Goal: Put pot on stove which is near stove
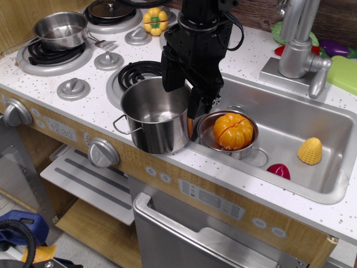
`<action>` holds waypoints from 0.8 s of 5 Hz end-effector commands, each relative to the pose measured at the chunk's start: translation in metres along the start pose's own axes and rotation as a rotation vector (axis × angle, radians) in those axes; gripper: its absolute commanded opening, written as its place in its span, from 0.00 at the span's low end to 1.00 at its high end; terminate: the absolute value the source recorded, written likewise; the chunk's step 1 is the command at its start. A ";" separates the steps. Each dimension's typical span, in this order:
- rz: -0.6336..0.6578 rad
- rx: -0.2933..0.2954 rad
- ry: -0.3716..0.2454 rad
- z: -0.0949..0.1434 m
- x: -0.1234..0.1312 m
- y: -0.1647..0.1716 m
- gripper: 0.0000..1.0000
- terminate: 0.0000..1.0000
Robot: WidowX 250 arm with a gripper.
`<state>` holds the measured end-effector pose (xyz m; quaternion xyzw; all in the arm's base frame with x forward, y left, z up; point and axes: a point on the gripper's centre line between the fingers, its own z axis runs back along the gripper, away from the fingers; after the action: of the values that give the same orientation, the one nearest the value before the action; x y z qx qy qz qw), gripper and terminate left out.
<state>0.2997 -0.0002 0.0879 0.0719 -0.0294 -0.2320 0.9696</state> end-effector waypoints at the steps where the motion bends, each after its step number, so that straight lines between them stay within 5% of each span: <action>1: 0.000 0.000 0.000 0.000 0.000 0.000 1.00 0.00; 3: 0.030 0.008 -0.035 -0.010 -0.003 0.001 1.00 0.00; 4: 0.063 -0.039 -0.071 -0.018 -0.006 0.001 1.00 0.00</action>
<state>0.2927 0.0037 0.0585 0.0348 -0.0540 -0.1967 0.9784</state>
